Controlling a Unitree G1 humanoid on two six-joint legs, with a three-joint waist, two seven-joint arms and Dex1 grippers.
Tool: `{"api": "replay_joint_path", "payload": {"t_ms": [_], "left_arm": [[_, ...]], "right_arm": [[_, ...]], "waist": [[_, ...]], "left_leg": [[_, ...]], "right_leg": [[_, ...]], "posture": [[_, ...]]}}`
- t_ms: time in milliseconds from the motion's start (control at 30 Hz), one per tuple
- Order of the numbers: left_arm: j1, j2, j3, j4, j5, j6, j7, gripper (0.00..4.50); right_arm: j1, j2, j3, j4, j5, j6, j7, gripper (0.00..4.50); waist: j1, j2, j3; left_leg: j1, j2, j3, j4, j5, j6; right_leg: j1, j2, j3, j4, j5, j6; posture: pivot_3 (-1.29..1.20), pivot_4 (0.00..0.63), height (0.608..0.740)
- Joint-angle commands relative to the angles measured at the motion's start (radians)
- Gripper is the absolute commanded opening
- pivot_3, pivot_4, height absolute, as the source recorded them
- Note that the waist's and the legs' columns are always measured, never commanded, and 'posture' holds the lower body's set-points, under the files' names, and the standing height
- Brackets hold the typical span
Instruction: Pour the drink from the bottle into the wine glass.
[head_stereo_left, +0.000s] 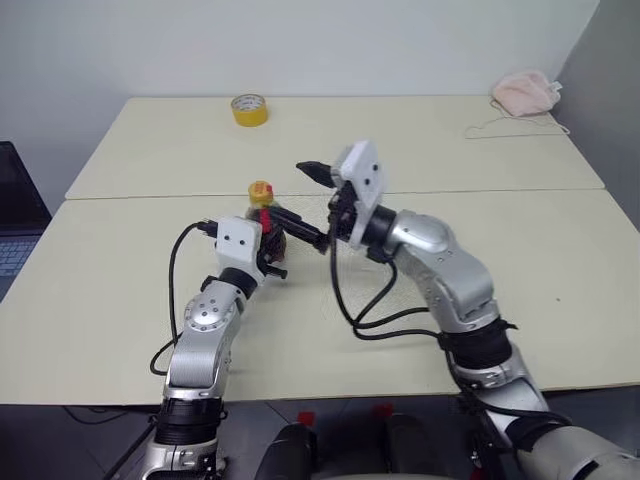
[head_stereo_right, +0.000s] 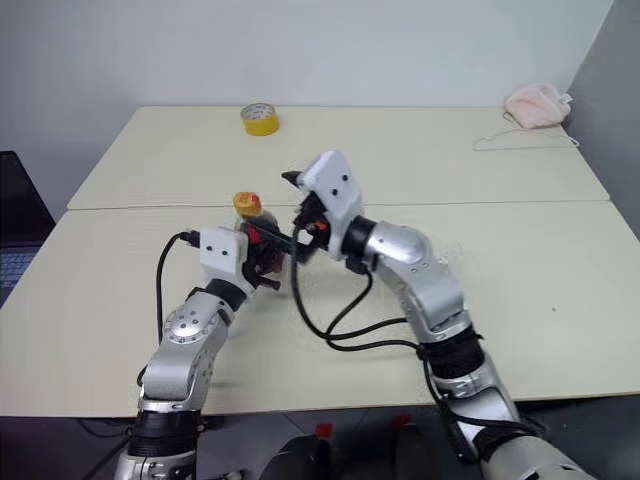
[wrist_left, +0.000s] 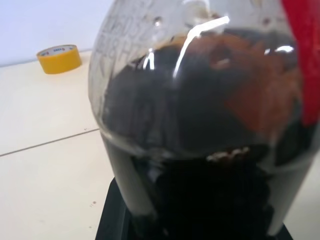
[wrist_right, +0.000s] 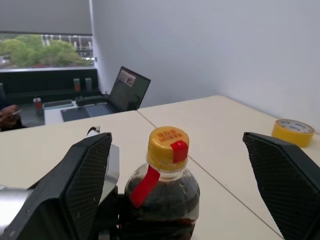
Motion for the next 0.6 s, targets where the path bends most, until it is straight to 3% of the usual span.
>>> {"api": "replay_joint_path", "payload": {"t_ms": [33, 600], "left_arm": [[-0.022, 0.001, -0.010, -0.021, 0.019, -0.051, 0.008, 0.86], [-0.016, -0.006, -0.023, -0.022, 0.023, -0.060, -0.001, 0.86]], "right_arm": [[-0.024, 0.026, 0.025, -0.023, -0.044, 0.015, -0.064, 4.50], [-0.094, 0.023, 0.014, 0.093, -0.096, -0.006, -0.077, 4.50]], "waist": [[0.000, 0.000, 0.000], [-0.001, 0.000, 0.000]], "left_leg": [[0.000, 0.000, 0.000, 0.000, 0.000, 0.000], [0.000, 0.001, 0.000, 0.000, 0.000, 0.000]], "right_leg": [[0.000, 0.000, 0.000, 0.000, 0.000, 0.000], [0.000, 0.000, 0.000, 0.000, 0.000, 0.000]], "posture": [[0.00, 0.150, 0.740], [0.00, 0.150, 0.740]]}}
